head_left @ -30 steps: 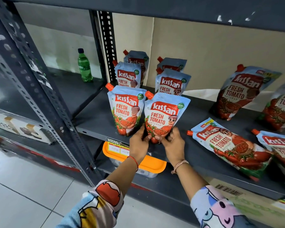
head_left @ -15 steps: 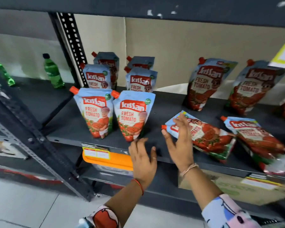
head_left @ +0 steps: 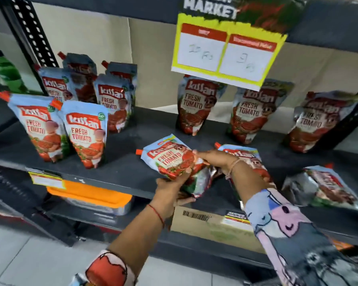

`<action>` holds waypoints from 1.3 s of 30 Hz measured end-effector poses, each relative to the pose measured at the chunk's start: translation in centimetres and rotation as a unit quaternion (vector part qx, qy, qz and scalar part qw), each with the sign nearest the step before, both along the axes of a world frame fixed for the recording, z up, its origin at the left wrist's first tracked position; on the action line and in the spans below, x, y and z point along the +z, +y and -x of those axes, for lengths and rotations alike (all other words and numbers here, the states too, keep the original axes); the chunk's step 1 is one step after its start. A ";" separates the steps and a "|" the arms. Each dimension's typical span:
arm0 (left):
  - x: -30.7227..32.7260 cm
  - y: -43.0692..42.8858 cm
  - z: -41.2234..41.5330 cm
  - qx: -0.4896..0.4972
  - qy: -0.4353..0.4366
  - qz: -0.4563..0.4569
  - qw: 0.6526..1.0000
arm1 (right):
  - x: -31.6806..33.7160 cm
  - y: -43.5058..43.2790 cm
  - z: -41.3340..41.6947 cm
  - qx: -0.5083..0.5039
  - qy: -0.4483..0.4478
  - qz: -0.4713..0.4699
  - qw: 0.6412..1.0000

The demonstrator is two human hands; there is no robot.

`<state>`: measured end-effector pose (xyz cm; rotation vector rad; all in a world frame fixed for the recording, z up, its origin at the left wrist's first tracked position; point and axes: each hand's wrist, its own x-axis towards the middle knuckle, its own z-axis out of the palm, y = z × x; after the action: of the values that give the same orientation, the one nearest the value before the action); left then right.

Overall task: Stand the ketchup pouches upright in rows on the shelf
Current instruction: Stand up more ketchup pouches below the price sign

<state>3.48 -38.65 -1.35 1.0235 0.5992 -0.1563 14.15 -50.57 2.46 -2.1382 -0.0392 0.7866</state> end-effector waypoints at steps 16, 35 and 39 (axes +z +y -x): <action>1.5 0.5 -1.4 -0.140 -0.212 -0.286 0.924 | 0.5 -3.7 4.2 -0.087 -0.183 -0.250 0.947; -1.6 2.4 -4.2 -0.268 -0.221 -0.338 0.875 | -1.8 -2.2 8.1 -0.185 -0.218 -0.143 0.947; -1.7 2.4 -4.6 -0.274 -0.219 -0.343 0.871 | -2.1 -2.0 8.5 -0.184 -0.224 -0.132 0.948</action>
<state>8.03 -36.28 -3.07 1.8503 -0.0963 -0.2050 5.65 -52.53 0.39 -1.9444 0.0165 0.0640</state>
